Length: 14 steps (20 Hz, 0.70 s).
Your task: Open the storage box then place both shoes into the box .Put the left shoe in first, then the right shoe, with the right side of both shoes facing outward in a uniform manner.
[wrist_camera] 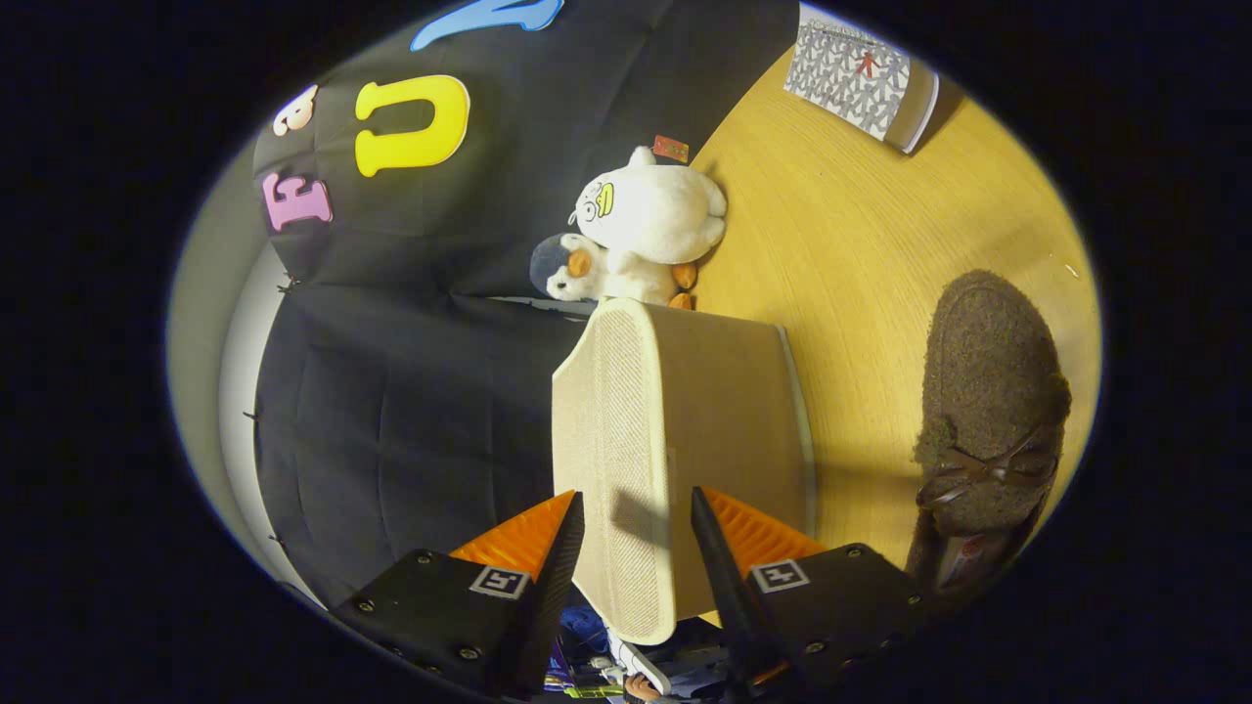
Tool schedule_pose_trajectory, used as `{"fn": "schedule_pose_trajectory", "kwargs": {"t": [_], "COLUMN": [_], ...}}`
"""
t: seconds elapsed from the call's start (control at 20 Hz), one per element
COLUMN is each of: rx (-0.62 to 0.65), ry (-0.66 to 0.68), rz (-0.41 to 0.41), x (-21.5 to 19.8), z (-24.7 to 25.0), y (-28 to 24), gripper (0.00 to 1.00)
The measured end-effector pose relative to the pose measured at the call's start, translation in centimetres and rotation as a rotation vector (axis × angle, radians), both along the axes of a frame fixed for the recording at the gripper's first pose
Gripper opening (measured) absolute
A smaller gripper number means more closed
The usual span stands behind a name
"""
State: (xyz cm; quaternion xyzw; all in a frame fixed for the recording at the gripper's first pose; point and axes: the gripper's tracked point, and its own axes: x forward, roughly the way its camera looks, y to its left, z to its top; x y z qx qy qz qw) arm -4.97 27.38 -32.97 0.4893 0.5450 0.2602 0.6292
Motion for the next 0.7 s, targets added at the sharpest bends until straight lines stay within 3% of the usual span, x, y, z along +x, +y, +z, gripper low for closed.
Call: {"fn": "schedule_pose_trajectory", "kwargs": {"t": [0.1, 0.15, 0.3, 0.4, 0.45, 0.7], "rx": [0.019, 0.049, 0.094, -0.005, -0.001, -0.009], "ry": [0.018, 0.015, -0.054, -0.084, -0.074, -0.067], "rz": [-0.006, -0.005, 0.033, 0.039, 0.049, 0.045], "x": [0.1, 0.0, -0.2, -0.2, -0.2, -0.1], "z": [0.5, 1.2, 3.2, 2.3, 2.0, 4.0], "y": [-0.2, 0.0, 0.2, -1.9, -1.3, -0.4], "gripper": [0.28, 0.23, 0.23, 0.22, 0.03, 0.02]}}
